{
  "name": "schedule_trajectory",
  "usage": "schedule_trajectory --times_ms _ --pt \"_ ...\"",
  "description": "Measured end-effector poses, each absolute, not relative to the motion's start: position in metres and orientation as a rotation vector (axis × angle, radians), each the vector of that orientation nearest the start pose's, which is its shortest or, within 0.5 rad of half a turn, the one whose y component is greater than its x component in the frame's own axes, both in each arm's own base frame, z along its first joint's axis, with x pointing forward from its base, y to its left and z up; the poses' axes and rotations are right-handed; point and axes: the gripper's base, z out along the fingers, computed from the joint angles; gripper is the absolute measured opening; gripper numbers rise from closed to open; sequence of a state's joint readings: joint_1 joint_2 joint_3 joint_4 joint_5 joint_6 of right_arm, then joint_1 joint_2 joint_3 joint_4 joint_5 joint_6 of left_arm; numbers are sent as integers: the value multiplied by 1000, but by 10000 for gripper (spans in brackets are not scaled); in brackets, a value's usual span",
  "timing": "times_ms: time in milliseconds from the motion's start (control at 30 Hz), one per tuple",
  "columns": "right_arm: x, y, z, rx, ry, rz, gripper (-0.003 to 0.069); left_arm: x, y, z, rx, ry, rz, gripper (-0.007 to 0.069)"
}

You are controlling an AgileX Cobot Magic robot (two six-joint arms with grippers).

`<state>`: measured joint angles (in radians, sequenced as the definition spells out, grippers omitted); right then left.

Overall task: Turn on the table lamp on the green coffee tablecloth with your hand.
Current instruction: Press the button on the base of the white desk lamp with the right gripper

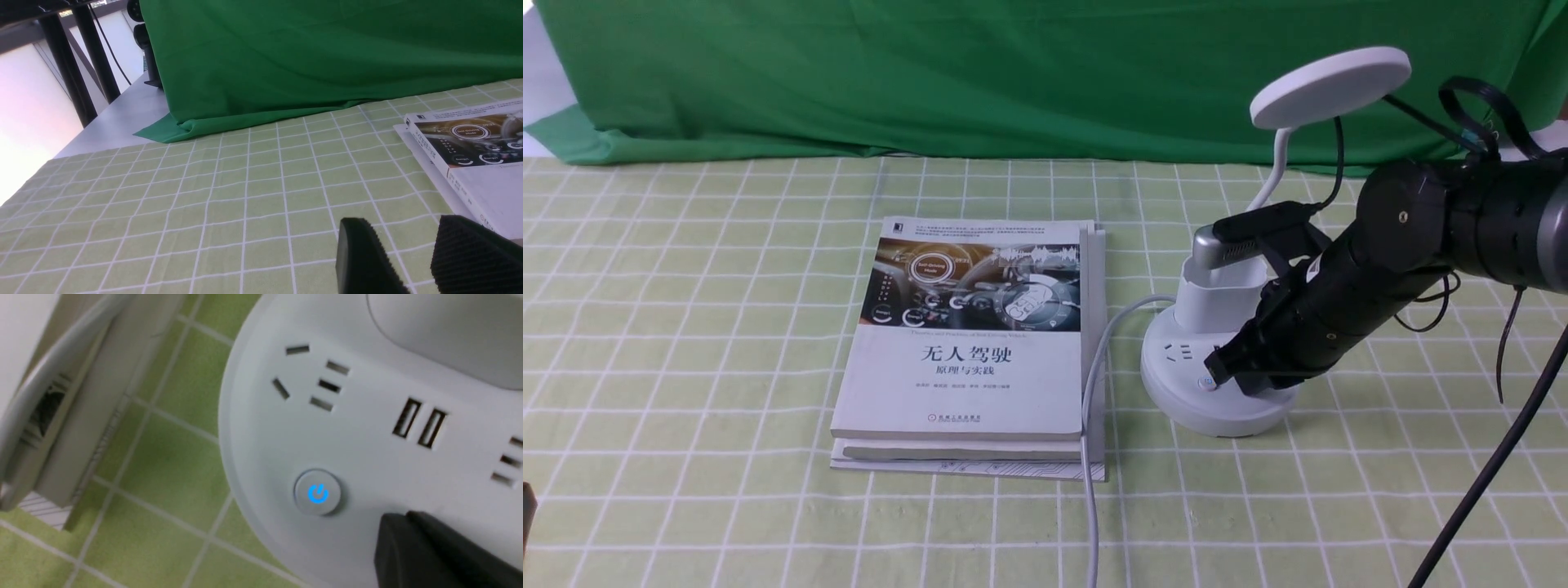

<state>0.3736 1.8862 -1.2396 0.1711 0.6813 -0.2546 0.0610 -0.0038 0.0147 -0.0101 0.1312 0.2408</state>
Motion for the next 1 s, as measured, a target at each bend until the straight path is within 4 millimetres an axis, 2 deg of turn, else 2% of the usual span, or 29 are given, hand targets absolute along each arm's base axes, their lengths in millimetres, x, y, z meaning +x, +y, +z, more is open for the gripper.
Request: schedule_trajectory --times_ms 200,367,767,1000 --pt "344 145 191 -715 2697 207 33 57 3 197 139 1624 223 242" --pt "347 145 193 -714 2662 190 33 57 3 197 139 1624 223 242" --pt "350 138 193 -691 2662 159 33 57 3 197 139 1624 223 242" --pt "352 139 184 -683 2689 168 33 57 3 197 139 1624 223 242"
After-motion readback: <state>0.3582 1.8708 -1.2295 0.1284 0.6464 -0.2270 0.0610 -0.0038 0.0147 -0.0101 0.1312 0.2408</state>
